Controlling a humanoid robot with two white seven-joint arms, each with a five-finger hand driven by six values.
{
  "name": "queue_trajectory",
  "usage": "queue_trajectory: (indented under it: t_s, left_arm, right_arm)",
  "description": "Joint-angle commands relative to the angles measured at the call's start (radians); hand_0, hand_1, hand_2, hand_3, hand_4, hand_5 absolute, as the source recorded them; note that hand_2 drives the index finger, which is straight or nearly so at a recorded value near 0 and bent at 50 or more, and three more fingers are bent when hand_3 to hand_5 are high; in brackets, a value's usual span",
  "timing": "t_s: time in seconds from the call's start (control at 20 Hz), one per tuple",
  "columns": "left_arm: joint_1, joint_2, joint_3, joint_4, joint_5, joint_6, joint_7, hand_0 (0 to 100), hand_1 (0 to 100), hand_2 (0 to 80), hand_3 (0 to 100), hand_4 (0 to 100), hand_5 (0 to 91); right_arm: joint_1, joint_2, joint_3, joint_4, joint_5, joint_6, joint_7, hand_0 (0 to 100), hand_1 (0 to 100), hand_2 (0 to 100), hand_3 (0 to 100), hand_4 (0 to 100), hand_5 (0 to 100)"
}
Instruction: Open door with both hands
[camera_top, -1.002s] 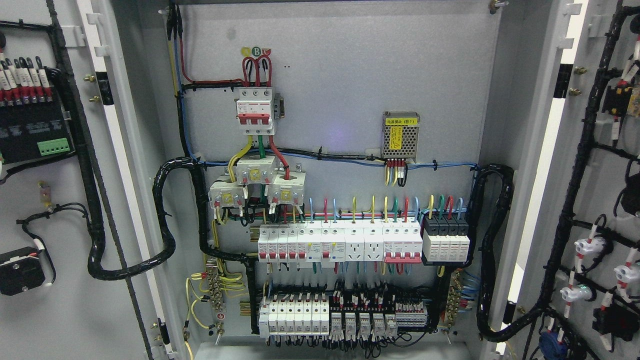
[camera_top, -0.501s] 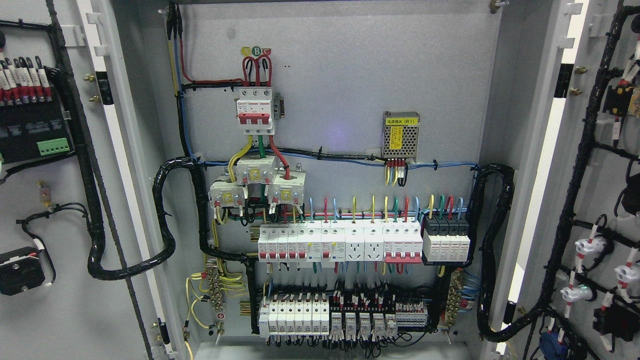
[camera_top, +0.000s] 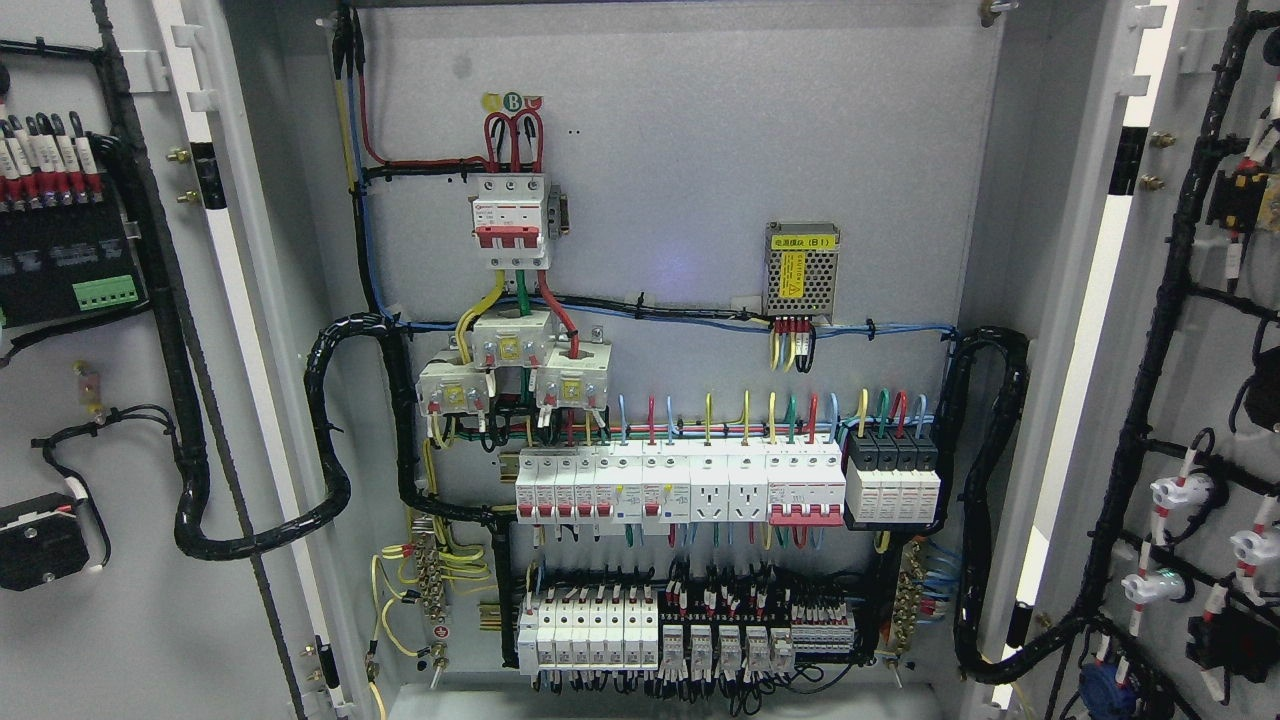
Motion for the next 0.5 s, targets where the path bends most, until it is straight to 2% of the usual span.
queue_trajectory:
  t_s: [0.0,0.05,0.2,0.35,0.45]
  left_arm:
    - [-0.069,-0.055,0.06,0.304,-0.003,0.076,0.003,0,0,0.0,0,0,0.0]
    - [-0.069,-0.057,0.06,0.304,-0.008,0.076,0.003,0,0,0.0,0,0,0.0]
    - [-0.069,-0.06,0.063,0.304,-0.063,0.097,0.003,0,0,0.0,0,0,0.0]
    - [-0.069,-0.06,0.063,0.301,-0.09,0.12,0.005,0,0,0.0,0,0,0.0]
    - [-0.069,-0.06,0.064,0.296,-0.119,0.12,0.006,0,0,0.0,0,0,0.0]
  right_arm:
    - [-0.096,0.077,-0.043,0.179,0.112,0.097,-0.012,38,0,0,0,0,0]
    - [-0.11,0.078,-0.043,0.198,0.113,0.118,-0.012,38,0,0,0,0,0]
    - [-0.15,0.118,-0.043,0.247,0.122,0.172,-0.013,38,0,0,0,0,0]
    - [-0.156,0.118,-0.044,0.247,0.185,0.236,-0.041,38,0,0,0,0,0]
    - [-0.156,0.123,-0.044,0.249,0.198,0.253,-0.059,38,0,0,0,0,0]
